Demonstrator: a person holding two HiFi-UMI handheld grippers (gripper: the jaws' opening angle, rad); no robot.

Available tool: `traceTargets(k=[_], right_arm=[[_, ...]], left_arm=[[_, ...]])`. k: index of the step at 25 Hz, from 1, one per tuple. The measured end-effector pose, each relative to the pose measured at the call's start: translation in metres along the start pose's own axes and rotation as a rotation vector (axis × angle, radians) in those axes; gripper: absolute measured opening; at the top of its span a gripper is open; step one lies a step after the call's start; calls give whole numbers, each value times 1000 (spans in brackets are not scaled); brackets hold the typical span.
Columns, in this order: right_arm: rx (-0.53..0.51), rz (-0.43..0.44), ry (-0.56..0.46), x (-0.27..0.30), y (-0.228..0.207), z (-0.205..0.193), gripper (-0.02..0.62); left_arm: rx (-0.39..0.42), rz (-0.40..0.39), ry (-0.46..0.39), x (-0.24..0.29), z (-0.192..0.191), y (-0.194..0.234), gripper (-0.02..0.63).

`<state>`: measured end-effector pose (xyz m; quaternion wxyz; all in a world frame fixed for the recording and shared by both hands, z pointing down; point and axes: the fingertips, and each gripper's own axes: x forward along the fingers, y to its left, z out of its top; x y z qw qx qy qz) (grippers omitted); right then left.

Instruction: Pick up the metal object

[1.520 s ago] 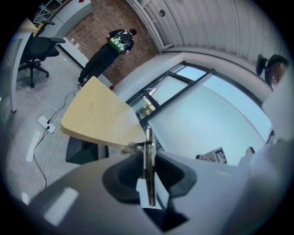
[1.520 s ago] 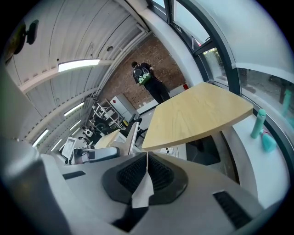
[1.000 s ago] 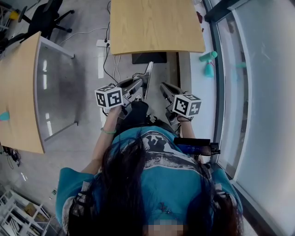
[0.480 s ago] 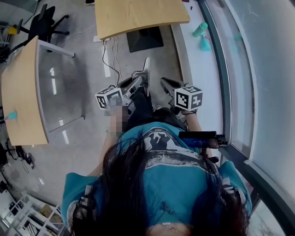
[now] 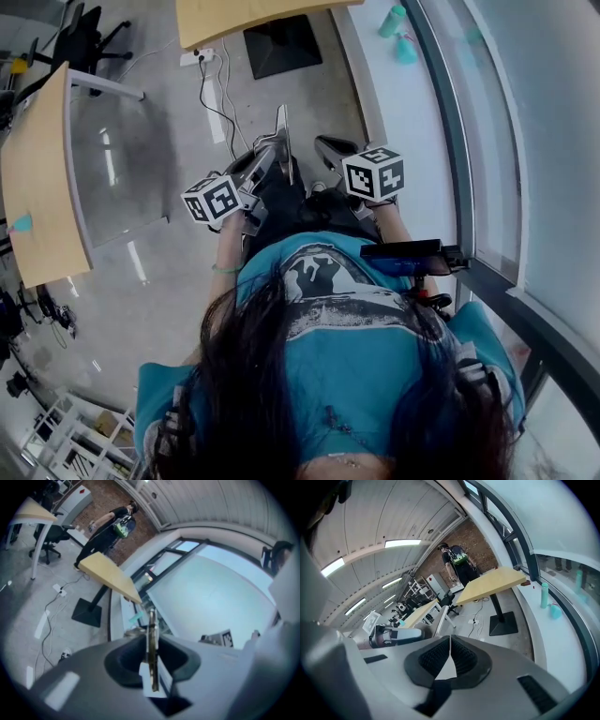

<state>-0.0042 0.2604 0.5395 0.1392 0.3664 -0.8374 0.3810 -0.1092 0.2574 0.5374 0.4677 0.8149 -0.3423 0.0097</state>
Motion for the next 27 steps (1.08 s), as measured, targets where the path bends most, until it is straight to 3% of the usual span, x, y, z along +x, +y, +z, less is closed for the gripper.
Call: traceTargets(k=[8,27], right_arm=[[-17,7,-28,9,17,3,18],[-6,-6,-37,12,12,-2,18]], left_arm=[[-10,22,-34,-28,-1,11,81],[-11,16,-57,-33,0,16,81]])
